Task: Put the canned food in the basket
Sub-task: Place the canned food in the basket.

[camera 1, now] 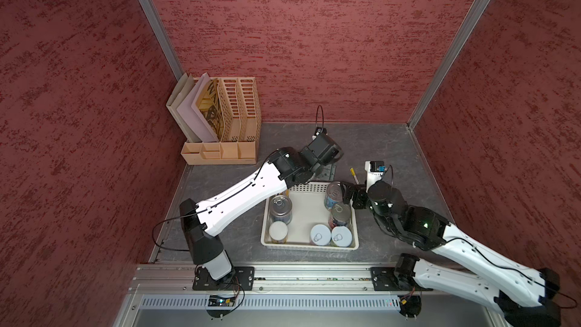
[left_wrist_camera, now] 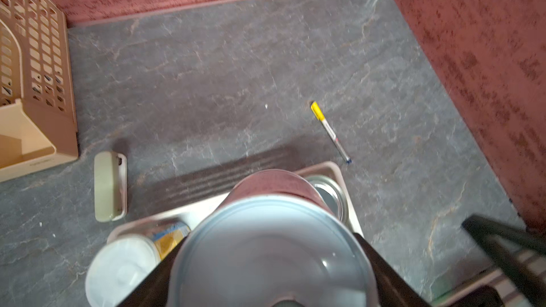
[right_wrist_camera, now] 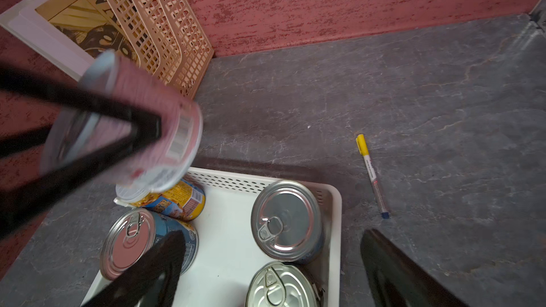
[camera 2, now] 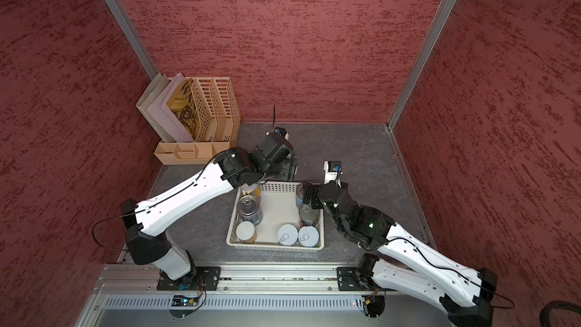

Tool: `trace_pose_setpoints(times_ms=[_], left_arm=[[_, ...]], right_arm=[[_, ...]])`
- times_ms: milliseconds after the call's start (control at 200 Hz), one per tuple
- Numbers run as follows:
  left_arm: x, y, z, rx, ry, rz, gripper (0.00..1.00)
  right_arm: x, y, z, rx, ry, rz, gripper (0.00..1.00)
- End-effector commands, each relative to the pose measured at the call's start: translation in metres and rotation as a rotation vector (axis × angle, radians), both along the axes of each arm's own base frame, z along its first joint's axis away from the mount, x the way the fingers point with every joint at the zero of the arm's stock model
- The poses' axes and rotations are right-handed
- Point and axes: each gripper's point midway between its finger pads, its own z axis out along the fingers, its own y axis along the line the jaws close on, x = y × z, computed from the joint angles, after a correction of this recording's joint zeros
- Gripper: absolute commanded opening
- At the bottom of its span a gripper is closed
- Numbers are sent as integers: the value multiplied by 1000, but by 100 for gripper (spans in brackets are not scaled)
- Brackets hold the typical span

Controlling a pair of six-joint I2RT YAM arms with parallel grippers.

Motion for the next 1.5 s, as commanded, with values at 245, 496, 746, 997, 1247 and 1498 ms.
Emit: trace_pose_setpoints(times_ms=[245, 496, 746, 997, 1247, 1498], left_arm=[[-30, 7, -38, -77, 41, 19, 21], [-56, -1, -70, -25, 67, -5, 20], [-57, 1, -103, 13, 91, 34, 19], [-52, 1, -132, 26, 131, 66, 19], [-45, 10, -158, 41, 170, 129, 17], [-44, 18, -185, 91, 227, 217, 14]], right_arm=[[1, -34, 13, 64, -89, -133, 98], [6, -24, 5, 34, -59, -120, 98], [7, -24, 4, 34, -58, -120, 98], [8, -23, 0, 30, -49, -126, 98], [11, -20, -5, 22, -34, -118, 98], [12, -17, -7, 15, -26, -112, 98]])
